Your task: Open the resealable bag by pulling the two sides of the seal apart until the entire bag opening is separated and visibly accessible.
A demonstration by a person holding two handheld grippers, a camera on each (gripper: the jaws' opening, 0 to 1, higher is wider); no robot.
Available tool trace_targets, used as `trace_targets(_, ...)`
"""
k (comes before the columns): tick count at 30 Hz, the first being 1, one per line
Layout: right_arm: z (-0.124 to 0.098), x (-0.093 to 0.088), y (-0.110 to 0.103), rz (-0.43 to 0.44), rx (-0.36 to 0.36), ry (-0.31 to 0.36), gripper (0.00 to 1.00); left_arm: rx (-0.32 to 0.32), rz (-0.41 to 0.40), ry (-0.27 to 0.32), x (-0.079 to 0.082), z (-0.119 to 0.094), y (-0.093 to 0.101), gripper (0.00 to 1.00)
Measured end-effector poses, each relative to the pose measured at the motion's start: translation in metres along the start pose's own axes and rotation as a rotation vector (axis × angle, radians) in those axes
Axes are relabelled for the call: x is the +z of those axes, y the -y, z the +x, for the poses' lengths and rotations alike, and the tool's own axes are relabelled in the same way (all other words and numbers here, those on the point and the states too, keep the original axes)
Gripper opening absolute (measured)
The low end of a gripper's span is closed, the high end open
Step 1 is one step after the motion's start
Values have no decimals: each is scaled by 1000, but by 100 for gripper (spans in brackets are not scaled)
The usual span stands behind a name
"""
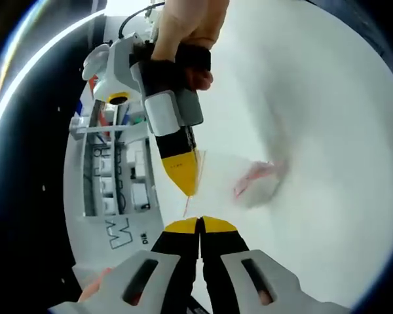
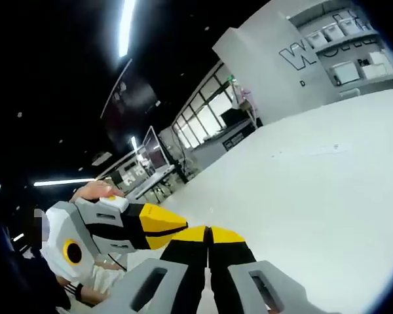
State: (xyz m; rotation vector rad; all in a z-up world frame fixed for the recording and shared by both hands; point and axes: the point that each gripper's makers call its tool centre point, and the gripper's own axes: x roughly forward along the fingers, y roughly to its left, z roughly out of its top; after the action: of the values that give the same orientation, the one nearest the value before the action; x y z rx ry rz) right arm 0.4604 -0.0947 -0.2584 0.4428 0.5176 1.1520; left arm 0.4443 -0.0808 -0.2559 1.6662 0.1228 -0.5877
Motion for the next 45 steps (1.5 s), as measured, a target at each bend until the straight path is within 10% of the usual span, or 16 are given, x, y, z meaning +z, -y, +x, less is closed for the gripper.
trace_targets(10, 2, -4, -4, 164, 80, 9, 0, 34, 101, -20, 1, 5, -4, 2)
trace_targets(45, 6, -12, -15, 171, 100, -18, 0, 9, 179, -7, 5, 5, 0, 5)
